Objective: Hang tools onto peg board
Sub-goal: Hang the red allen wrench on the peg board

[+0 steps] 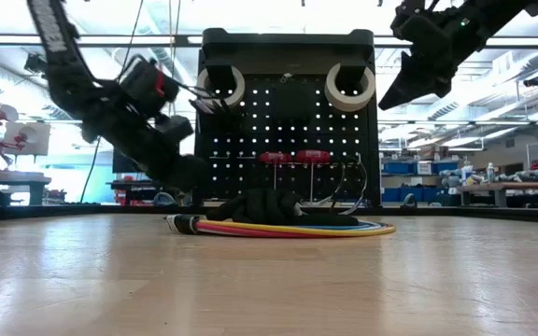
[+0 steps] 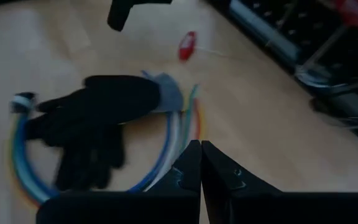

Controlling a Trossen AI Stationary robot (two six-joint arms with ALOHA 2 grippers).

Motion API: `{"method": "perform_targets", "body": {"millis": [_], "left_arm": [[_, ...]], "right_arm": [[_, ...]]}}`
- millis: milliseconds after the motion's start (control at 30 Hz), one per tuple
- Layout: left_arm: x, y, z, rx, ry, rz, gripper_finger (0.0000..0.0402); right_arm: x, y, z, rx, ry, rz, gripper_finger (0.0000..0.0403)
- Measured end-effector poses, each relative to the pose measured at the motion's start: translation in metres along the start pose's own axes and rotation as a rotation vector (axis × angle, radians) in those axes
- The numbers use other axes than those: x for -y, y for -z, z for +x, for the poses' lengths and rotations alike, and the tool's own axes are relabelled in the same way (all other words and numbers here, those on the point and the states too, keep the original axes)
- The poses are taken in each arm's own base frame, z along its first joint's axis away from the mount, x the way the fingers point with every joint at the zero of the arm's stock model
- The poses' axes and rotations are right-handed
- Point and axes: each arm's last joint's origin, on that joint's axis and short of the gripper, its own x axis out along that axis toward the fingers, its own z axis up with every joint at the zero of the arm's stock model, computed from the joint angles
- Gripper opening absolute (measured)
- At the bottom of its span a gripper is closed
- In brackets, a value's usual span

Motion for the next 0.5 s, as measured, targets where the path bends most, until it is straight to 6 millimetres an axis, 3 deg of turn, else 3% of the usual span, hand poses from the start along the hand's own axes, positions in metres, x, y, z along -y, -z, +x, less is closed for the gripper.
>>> {"method": "perform_targets", "body": {"millis": [300, 500], "left_arm": [[0.025, 0.009, 0.048, 0.027, 0.040, 0.091, 0.0001], [0.044, 0.006, 0.065, 0.030, 0.147, 0.102, 0.0001]], "right_arm": [[0.001, -0.004, 0.001, 0.039, 0.022, -0.010, 0.0014], [-0.002, -0.004, 0.005, 0.038, 0.016, -0.008, 0.0016]]}}
